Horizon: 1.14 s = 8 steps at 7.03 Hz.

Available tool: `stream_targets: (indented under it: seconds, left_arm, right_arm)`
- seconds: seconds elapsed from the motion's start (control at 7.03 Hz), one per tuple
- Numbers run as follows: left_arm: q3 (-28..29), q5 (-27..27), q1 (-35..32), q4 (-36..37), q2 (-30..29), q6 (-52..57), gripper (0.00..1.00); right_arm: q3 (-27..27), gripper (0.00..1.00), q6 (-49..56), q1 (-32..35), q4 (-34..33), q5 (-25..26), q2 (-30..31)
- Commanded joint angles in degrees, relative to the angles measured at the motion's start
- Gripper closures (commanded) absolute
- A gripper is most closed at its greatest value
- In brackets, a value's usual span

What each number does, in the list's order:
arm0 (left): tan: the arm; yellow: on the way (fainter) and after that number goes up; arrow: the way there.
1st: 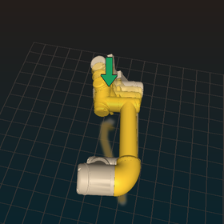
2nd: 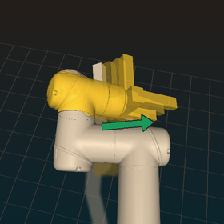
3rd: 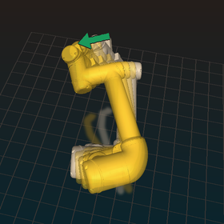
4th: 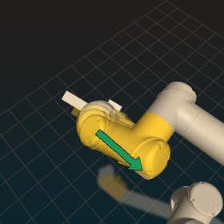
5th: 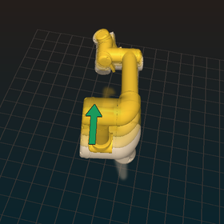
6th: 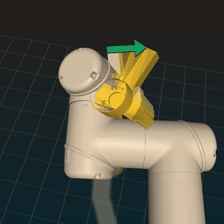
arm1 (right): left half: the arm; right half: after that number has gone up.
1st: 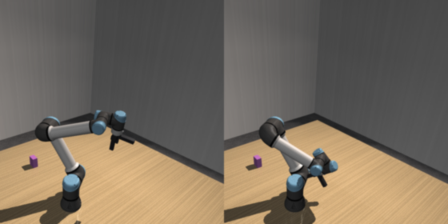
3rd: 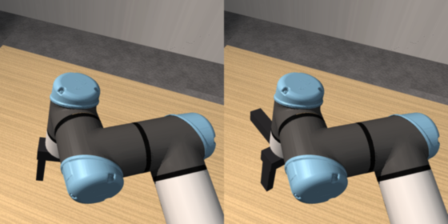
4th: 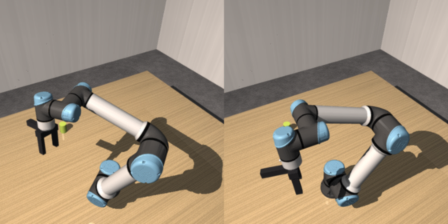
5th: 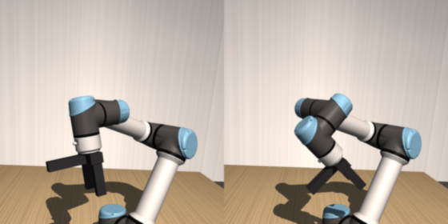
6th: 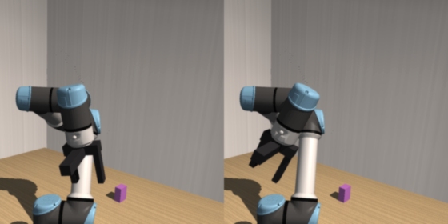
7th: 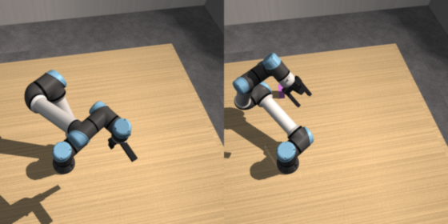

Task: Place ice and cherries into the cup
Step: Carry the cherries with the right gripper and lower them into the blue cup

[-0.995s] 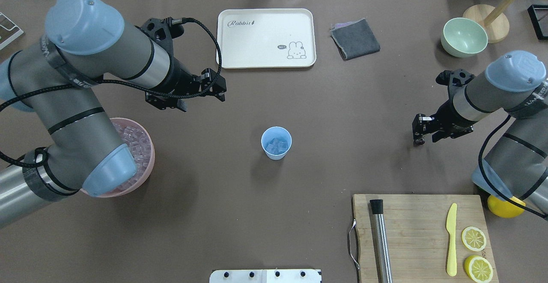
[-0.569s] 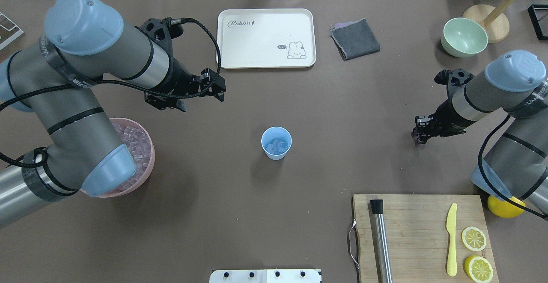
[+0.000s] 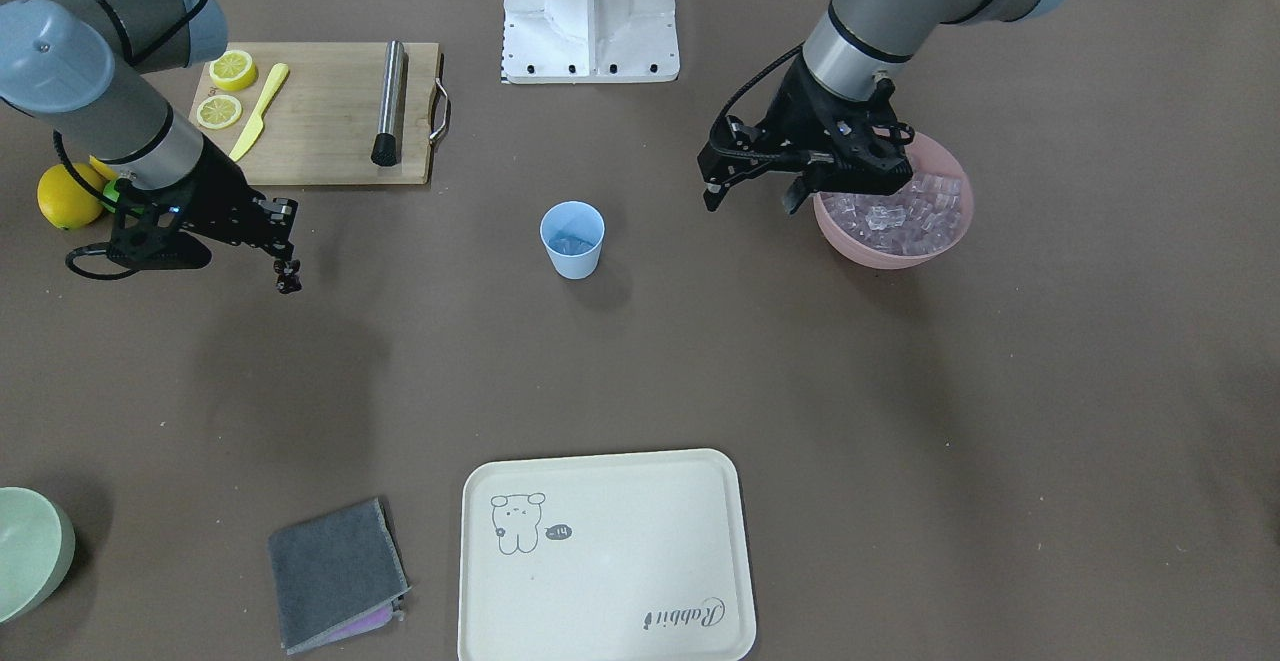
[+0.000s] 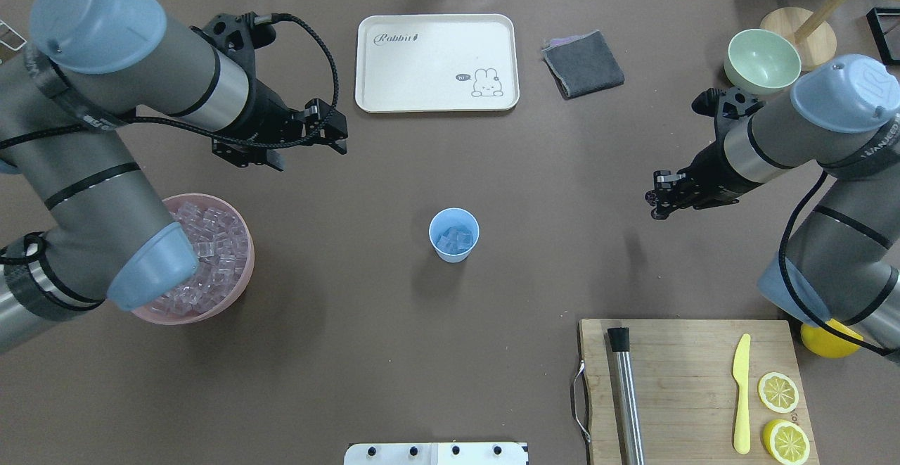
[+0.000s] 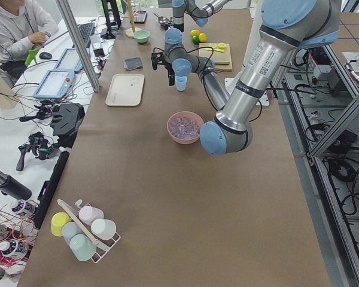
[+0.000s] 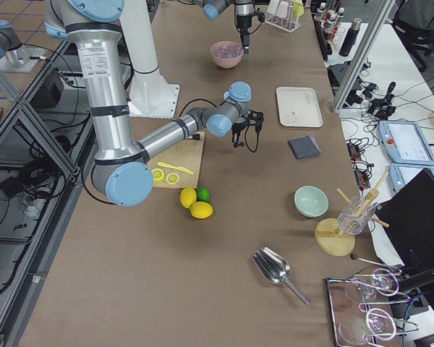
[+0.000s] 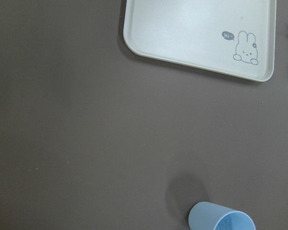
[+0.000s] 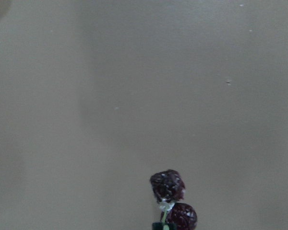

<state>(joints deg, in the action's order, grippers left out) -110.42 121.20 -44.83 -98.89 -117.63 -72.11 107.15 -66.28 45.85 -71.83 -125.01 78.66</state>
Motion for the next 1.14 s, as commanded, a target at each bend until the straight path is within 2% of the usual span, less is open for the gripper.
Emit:
stream_targets:
  seconds: [0.0,0.14,0.43,1.0]
  left_arm:
    - [-1.8,5.3,-6.1,-0.1,8.7,15.3,0.03]
    - [-0.3,5.8,-8.2,-0.2,10.8,21.7,0.03]
    - [1.3,9.0,-10.9,-0.2,11.7,25.5,0.03]
    - [0.9,9.0,-10.9,-0.5,13.0,25.4,0.03]
  right_arm:
    - [2.5,1.00,-8.6,-6.8,-0.3,4.2,-7.3]
    - [2.4,1.00,-9.2,-10.0,-0.7,7.6,-10.9]
    - [2.7,1.00,-9.4,-12.5,-6.9,8.4,-17.8]
    - [-0.5,1.00,-10.0,-18.5,-7.4,14.7,-22.7]
